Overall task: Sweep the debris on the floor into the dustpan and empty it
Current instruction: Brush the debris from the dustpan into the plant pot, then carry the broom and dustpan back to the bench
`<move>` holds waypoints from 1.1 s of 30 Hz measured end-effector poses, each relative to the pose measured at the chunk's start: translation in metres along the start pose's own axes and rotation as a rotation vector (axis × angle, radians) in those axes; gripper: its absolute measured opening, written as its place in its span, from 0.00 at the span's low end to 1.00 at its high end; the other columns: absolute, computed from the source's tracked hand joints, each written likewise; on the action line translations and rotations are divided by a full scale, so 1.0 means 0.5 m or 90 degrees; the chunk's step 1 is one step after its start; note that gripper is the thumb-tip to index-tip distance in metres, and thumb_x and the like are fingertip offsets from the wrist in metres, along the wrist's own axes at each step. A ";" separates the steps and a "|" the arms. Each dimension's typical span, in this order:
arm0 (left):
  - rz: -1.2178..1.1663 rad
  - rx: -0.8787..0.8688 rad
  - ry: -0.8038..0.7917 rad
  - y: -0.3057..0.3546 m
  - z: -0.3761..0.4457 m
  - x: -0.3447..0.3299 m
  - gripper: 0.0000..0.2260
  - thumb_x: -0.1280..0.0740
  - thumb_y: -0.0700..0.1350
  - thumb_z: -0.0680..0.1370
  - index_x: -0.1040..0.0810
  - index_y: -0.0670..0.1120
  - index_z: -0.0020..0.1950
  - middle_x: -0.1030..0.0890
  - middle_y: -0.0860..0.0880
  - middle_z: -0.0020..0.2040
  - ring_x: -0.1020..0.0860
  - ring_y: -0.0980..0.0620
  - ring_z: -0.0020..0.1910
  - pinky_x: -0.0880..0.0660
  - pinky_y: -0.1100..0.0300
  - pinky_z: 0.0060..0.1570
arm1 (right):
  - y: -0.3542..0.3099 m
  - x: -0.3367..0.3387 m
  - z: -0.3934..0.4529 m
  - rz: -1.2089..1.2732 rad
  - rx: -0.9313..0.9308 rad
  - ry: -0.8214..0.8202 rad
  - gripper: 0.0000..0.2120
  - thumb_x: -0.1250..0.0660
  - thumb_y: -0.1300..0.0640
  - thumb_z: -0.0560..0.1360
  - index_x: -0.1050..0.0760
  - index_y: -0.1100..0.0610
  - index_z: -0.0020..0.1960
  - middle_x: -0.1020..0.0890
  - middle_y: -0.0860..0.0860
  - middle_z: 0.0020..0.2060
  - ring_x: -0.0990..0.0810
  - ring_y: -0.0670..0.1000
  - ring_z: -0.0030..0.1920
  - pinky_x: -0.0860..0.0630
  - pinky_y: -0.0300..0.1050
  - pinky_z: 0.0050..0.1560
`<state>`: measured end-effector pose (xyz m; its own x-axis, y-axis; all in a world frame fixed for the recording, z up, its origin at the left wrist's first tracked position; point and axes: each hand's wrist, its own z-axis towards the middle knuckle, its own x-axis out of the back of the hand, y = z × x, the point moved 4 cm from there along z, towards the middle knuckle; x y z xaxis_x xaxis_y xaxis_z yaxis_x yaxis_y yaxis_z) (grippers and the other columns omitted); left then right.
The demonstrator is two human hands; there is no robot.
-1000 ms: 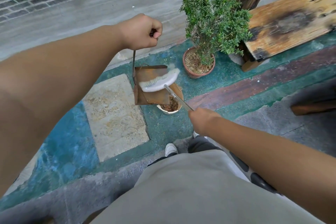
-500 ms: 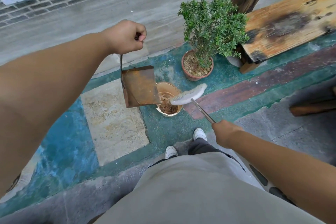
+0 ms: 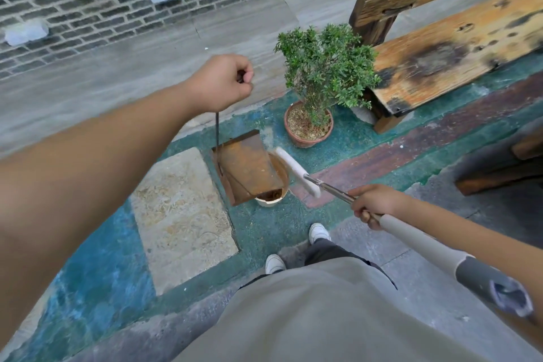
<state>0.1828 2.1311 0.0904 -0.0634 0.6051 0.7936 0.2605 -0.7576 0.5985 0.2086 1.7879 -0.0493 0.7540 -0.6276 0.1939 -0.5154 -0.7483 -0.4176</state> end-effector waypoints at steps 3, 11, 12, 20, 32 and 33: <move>-0.024 -0.061 -0.027 0.080 0.010 -0.060 0.12 0.34 0.36 0.74 0.31 0.49 0.36 0.29 0.51 0.32 0.32 0.55 0.31 0.36 0.61 0.35 | 0.020 0.035 -0.041 0.071 -0.012 0.002 0.13 0.41 0.70 0.77 0.27 0.62 0.59 0.32 0.56 0.29 0.35 0.46 0.17 0.39 0.32 0.20; -0.068 -0.211 -0.126 0.319 0.040 -0.251 0.09 0.32 0.43 0.76 0.31 0.48 0.39 0.29 0.54 0.31 0.34 0.56 0.29 0.36 0.64 0.32 | 0.138 0.173 -0.135 0.305 -0.064 0.049 0.08 0.45 0.64 0.80 0.30 0.55 0.48 0.31 0.55 0.31 0.34 0.43 0.16 0.38 0.28 0.17; -0.079 -0.226 -0.141 0.353 0.041 -0.278 0.09 0.32 0.44 0.76 0.31 0.47 0.40 0.30 0.53 0.31 0.34 0.55 0.29 0.37 0.65 0.31 | 0.160 0.187 -0.144 0.342 -0.075 0.048 0.08 0.46 0.63 0.81 0.31 0.54 0.48 0.31 0.54 0.31 0.34 0.43 0.16 0.38 0.28 0.16; -0.106 -0.342 -0.340 0.683 -0.030 -0.543 0.12 0.32 0.45 0.75 0.35 0.51 0.38 0.30 0.54 0.30 0.33 0.53 0.30 0.35 0.57 0.35 | 0.399 0.331 -0.286 0.749 0.126 0.118 0.07 0.37 0.58 0.72 0.24 0.58 0.48 0.23 0.57 0.32 0.23 0.50 0.26 0.25 0.35 0.25; 0.056 -0.441 -0.483 1.195 -0.279 -0.975 0.08 0.45 0.42 0.80 0.27 0.47 0.54 0.20 0.42 0.46 0.23 0.44 0.39 0.26 0.57 0.39 | 0.907 0.496 -0.485 0.433 0.115 0.559 0.15 0.35 0.54 0.78 0.24 0.66 0.56 0.18 0.54 0.36 0.19 0.47 0.33 0.22 0.41 0.35; 0.081 -0.463 -0.498 1.242 -0.313 -1.011 0.09 0.44 0.41 0.80 0.25 0.45 0.54 0.19 0.42 0.46 0.21 0.45 0.40 0.24 0.58 0.39 | 0.962 0.505 -0.509 0.371 0.073 0.579 0.19 0.35 0.45 0.75 0.20 0.60 0.52 0.17 0.56 0.43 0.18 0.52 0.41 0.21 0.48 0.45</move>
<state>0.2259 1.3166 0.0779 0.6249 0.3044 0.7189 -0.4310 -0.6333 0.6428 0.0473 1.2149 0.0249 -0.2026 -0.8393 0.5045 -0.6203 -0.2887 -0.7293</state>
